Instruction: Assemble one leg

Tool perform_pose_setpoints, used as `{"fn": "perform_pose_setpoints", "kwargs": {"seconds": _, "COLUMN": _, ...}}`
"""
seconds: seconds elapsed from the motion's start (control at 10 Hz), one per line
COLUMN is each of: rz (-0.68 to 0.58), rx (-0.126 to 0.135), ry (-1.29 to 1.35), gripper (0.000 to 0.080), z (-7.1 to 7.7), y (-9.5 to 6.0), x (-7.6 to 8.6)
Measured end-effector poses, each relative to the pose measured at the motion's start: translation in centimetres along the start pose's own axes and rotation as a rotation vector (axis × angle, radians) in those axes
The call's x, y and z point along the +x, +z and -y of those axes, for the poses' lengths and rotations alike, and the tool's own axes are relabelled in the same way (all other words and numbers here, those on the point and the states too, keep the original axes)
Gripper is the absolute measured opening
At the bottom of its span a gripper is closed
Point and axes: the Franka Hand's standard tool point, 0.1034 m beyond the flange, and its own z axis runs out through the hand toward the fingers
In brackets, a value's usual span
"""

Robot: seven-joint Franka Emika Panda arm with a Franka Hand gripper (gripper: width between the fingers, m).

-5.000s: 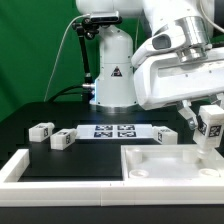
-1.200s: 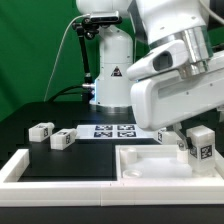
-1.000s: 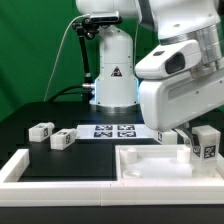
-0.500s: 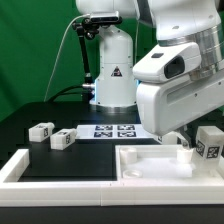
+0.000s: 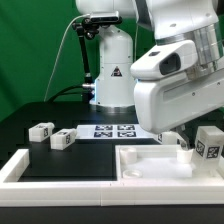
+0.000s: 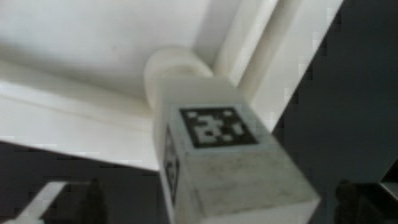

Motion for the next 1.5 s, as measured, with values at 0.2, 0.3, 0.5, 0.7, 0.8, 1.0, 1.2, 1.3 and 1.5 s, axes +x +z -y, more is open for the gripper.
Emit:
{"fn": "perform_pose_setpoints", "kwargs": {"seconds": 0.2, "rz": -0.034, "rx": -0.019, "ry": 0.001, "gripper": 0.0649, "z": 0.12, "y": 0.18, "x": -0.14}}
{"fn": "perform_pose_setpoints", "kwargs": {"seconds": 0.3, "rz": -0.037, "rx": -0.019, "ry": 0.000, "gripper": 0.0649, "z": 0.13, "y": 0.10, "x": 0.02}}
{"fn": "perform_pose_setpoints", "kwargs": {"seconds": 0.5, "rz": -0.036, "rx": -0.018, "ry": -0.003, "gripper": 0.0640, "z": 0.22, "y": 0.18, "x": 0.03}}
{"fn": "perform_pose_setpoints", "kwargs": {"seconds": 0.7, "rz": -0.036, "rx": -0.018, "ry": -0.002, "gripper": 0.0456, "z": 0.21, "y": 0.19, "x": 0.02}}
{"fn": "perform_pose_setpoints", "kwargs": {"seconds": 0.8, "rz": -0.036, "rx": -0.018, "ry": -0.002, "gripper": 0.0456, "z": 0.20, "y": 0.20, "x": 0.01}}
{"fn": "perform_pose_setpoints", "kwargs": {"seconds": 1.0, "rz": -0.035, "rx": -0.018, "ry": -0.002, "gripper": 0.0293, "z": 0.14, "y": 0.22, "x": -0.03}}
{"fn": "perform_pose_setpoints", "kwargs": {"seconds": 1.2, "rz": -0.036, "rx": -0.018, "ry": 0.021, "gripper": 0.0293, "z": 0.09, "y": 0.23, "x": -0.04}}
{"fn": "perform_pose_setpoints", "kwargs": {"seconds": 1.3, "rz": -0.036, "rx": -0.018, "ry": 0.023, "gripper": 0.0293, "z": 0.08, "y": 0.23, "x": -0.05}}
{"fn": "perform_pose_setpoints", "kwargs": {"seconds": 1.5, "rz": -0.069, "rx": -0.016, "ry": 0.228, "gripper": 0.0293, "z": -0.28, "y": 0.37, "x": -0.16}}
